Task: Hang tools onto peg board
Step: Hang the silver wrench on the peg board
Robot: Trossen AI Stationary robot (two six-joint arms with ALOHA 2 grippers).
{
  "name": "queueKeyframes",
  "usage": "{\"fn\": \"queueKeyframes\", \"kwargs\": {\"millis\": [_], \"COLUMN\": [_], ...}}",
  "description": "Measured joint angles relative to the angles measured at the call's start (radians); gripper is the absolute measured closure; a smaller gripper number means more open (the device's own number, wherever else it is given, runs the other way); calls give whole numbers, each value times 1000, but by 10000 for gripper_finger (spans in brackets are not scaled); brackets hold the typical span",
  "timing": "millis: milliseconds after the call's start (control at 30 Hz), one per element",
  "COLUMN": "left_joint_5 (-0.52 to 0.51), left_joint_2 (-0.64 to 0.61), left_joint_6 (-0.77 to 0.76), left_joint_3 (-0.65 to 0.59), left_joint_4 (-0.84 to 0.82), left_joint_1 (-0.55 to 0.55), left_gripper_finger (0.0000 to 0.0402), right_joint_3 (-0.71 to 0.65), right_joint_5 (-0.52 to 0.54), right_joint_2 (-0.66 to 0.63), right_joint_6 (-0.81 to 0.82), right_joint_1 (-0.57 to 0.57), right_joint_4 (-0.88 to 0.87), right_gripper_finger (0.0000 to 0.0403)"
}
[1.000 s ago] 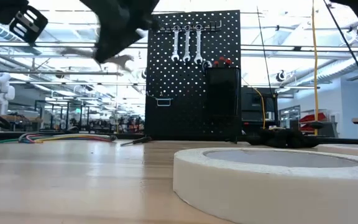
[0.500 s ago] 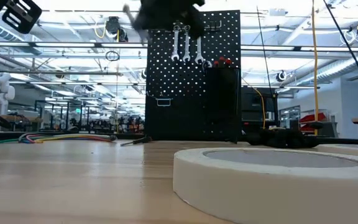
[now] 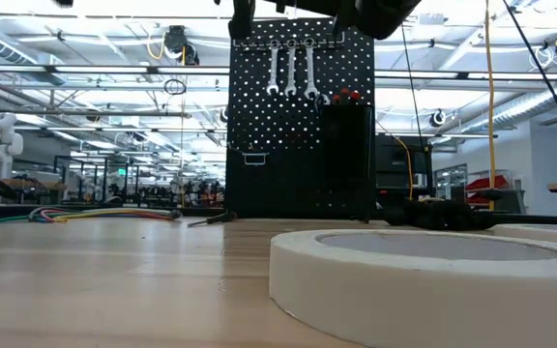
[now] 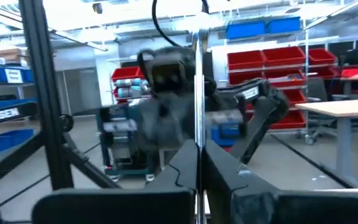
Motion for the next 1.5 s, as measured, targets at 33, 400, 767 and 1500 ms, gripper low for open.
{"fn": "queueKeyframes", "kwargs": {"millis": [33, 400, 767, 1500], "left_joint_5": [26, 83, 179, 364], "left_joint_2": [2, 109, 198, 288], "left_joint_6": [69, 162, 156, 127], "left_joint_3": [0, 1, 1, 1], "left_joint_4": [49, 190, 318, 476], "left_joint_1": [5, 186, 281, 385], "left_gripper_finger": [367, 304, 229, 377], "right_joint_3": [0, 0, 0, 1], "right_joint_5": [1, -22, -23, -21], "right_joint_2": [0, 1, 1, 1], "right_joint_6": [-2, -23, -34, -39], "right_joint_1": [-1, 1, 6, 7], "right_joint_4": [1, -31, -42, -61], "right_gripper_finger": [399, 399, 399, 388]}}
